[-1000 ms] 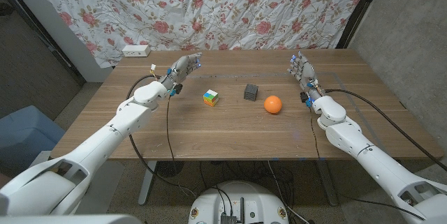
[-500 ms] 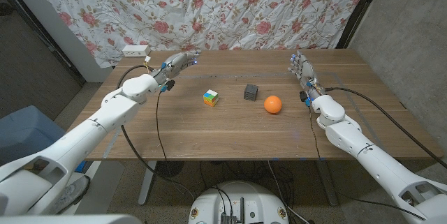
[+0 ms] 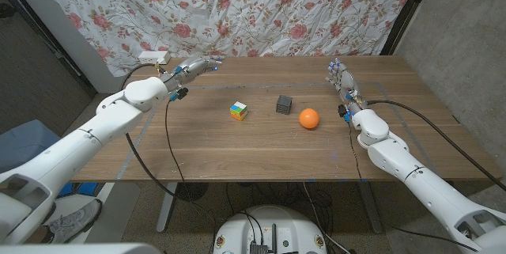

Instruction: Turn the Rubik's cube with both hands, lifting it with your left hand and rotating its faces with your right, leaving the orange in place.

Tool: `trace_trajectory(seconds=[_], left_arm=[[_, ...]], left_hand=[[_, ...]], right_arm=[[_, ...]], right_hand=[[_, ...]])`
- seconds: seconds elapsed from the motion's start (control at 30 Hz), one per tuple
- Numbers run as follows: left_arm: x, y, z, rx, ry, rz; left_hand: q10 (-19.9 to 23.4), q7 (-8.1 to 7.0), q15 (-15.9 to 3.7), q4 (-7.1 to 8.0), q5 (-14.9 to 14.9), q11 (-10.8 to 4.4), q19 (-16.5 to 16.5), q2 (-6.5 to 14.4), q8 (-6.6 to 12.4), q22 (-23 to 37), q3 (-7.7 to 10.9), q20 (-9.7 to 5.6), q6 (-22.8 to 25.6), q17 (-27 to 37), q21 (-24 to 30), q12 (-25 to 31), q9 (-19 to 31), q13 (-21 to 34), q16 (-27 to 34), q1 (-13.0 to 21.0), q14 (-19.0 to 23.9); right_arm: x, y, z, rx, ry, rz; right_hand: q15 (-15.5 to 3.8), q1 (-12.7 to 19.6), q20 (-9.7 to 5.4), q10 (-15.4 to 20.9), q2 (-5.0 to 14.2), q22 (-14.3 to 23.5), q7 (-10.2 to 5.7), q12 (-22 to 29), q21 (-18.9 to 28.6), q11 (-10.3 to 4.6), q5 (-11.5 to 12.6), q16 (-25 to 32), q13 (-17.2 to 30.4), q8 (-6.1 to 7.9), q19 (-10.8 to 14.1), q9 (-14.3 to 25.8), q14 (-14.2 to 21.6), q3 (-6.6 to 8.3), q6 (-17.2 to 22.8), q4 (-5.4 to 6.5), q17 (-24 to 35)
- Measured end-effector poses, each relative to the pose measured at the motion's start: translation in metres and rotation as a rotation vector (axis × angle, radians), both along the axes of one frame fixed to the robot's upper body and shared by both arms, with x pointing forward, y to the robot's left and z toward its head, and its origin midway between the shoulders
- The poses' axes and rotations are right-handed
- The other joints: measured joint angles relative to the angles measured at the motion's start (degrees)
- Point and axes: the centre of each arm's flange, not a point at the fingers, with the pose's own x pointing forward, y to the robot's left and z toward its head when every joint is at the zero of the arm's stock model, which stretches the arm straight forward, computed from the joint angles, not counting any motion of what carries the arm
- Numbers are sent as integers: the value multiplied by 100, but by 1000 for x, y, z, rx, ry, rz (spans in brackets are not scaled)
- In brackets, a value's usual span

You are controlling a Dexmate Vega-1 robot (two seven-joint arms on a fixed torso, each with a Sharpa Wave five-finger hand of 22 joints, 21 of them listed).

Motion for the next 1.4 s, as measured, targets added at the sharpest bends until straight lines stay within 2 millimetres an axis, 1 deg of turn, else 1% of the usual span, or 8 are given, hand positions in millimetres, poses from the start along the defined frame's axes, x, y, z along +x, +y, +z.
trace_trajectory(seconds=[0.53, 0.63, 0.67, 0.7, 0.9, 0.93, 1.0, 1.4], left_arm=[[-13, -8, 21, 299, -57, 39], [-11, -7, 19, 349, -58, 71], [-12, -6, 23, 356, -67, 78], [-16, -13, 22, 390, -75, 72], [-17, -15, 20, 481, -90, 119], [-23, -24, 24, 516, -109, 114], [-24, -26, 24, 545, -116, 126], [-33, -43, 30, 736, -172, 182]], left_hand=[[182, -110, 10, 0, 27, -224, 51, -263, 0, 0, 0, -11, 51, 0, 0, 50, 0, 0, 0, 325, 72], [225, -142, -11, -18, 27, -225, 51, -269, 0, 0, 19, -11, 83, 0, 0, 50, 0, 0, 0, 405, 93], [228, -141, -11, -18, 27, -228, 51, -293, 0, 0, 19, -11, 83, 0, 0, 50, 0, 0, 0, 430, 93], [237, -153, -11, -18, 27, -233, 51, -305, 0, 0, 19, -11, 94, 0, 0, 50, 0, 0, 0, 441, 93], [295, -182, -1, -18, 49, -233, 82, -378, 0, 0, 19, -41, 124, 0, 0, 50, 0, 0, 0, 565, 144], [307, -182, -1, -18, 49, -246, 82, -368, 0, 1, 19, -41, 124, 0, 0, 50, 0, -1, 0, 594, 144], [326, -182, 0, -18, 49, -265, 82, -414, 0, 1, 18, -41, 124, 5, 0, 50, 0, 0, 0, 640, 144], [357, -212, 0, -17, 49, -296, 60, -597, 0, 1, 18, -20, 155, 28, -38, 15, 0, -1, 0, 928, 144]], right_arm=[[-10, -1, -1, -15, -12, -44], [-11, -3, -3, -13, -10, -45], [-11, -3, -3, -13, -10, -46], [-11, -3, -3, -8, -11, -40], [-11, -6, -5, 4, -11, -35], [-12, -5, -4, 11, -19, -19], [-12, -6, -6, 13, -14, -22], [-13, -10, -9, 29, -20, -9]], right_hand=[[0, -10, -1, 0, 9, 0, 11, 0, 0, 0, 0, 0, 0, 0, 1, 0, 0, 0, 11, 0, -26], [0, -10, -22, 0, 9, 0, 11, 0, 0, 0, 0, -45, 0, 0, 19, 0, 0, -1, 11, 0, -26], [0, -10, -81, 0, 9, 0, 11, 0, 0, 0, 0, -45, 0, 0, 0, 0, 0, -1, 11, 0, -26], [0, -10, -83, 0, 9, 0, 11, 0, 0, 0, 0, -45, 0, 0, -1, 0, 0, -1, 11, 0, -26], [-1, -10, -144, -32, 10, -1, 183, 0, 0, 31, 0, -45, -28, 0, -62, -1, -2, -1, -15, 0, -53], [-13, -11, -144, -32, 11, 0, 186, 0, 0, 32, 0, -45, -28, 0, -62, -1, -14, -1, -22, 0, -53], [-22, -64, -165, -32, 64, -1, 186, 0, 0, 31, 0, -45, -28, 0, -84, -1, -23, -1, -22, 0, -53], [-22, -63, -184, 0, 62, -1, 206, 0, 0, 63, 0, -45, -27, 0, -103, -13, -23, -1, -1, 0, -80]])
